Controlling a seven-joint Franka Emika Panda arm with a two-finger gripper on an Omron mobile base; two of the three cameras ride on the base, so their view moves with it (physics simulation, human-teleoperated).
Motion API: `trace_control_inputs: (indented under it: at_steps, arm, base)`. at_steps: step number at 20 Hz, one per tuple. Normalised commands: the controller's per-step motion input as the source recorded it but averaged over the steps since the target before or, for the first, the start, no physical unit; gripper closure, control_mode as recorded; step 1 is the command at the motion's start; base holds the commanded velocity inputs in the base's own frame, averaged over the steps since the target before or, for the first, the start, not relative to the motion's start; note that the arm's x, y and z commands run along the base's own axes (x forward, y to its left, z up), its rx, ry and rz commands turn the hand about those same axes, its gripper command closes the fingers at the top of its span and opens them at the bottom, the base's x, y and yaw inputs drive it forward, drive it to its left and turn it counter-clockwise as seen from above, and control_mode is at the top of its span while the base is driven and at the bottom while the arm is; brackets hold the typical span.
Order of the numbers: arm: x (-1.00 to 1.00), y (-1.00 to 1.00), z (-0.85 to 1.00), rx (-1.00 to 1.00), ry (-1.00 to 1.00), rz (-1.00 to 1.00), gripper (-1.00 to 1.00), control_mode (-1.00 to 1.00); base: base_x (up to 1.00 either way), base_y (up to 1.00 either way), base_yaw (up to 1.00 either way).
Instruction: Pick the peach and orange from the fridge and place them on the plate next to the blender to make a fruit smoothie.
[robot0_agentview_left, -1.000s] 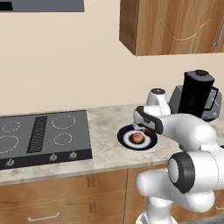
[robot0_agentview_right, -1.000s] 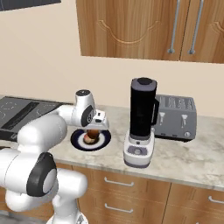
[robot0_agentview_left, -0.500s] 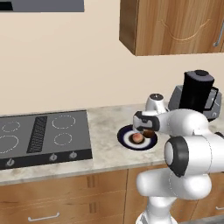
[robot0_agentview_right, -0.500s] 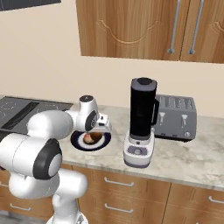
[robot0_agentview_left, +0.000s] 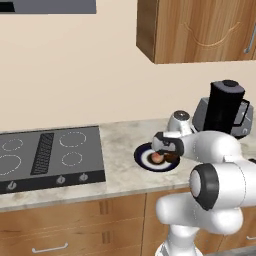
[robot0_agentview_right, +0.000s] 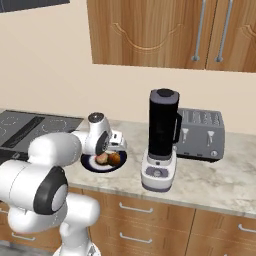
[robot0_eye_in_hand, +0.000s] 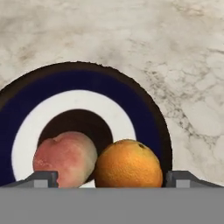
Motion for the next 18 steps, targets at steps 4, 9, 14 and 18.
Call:
trace_control_inputs:
  at_steps: [4,9,14,18]
  arm:
    - [-1.00,0.61,0.93,-0.01,-0.45,0.00,-1.00,-1.00]
    - [-1.00,0.41,0.99,-0.01,-0.46,0.00,-1.00,-1.00]
    - [-1.00,0.08,0.93,-0.01,-0.33,0.00,-1.00,-1.00]
    - [-1.00,0.00,1.00,0.00,-0.26,0.01,-1.00,-1.00]
  base:
    - [0.00,0.00,0.00]
    - [0.00,0.00,0.00]
    - [0.00,0.00,0.00]
    - [0.00,0.00,0.00]
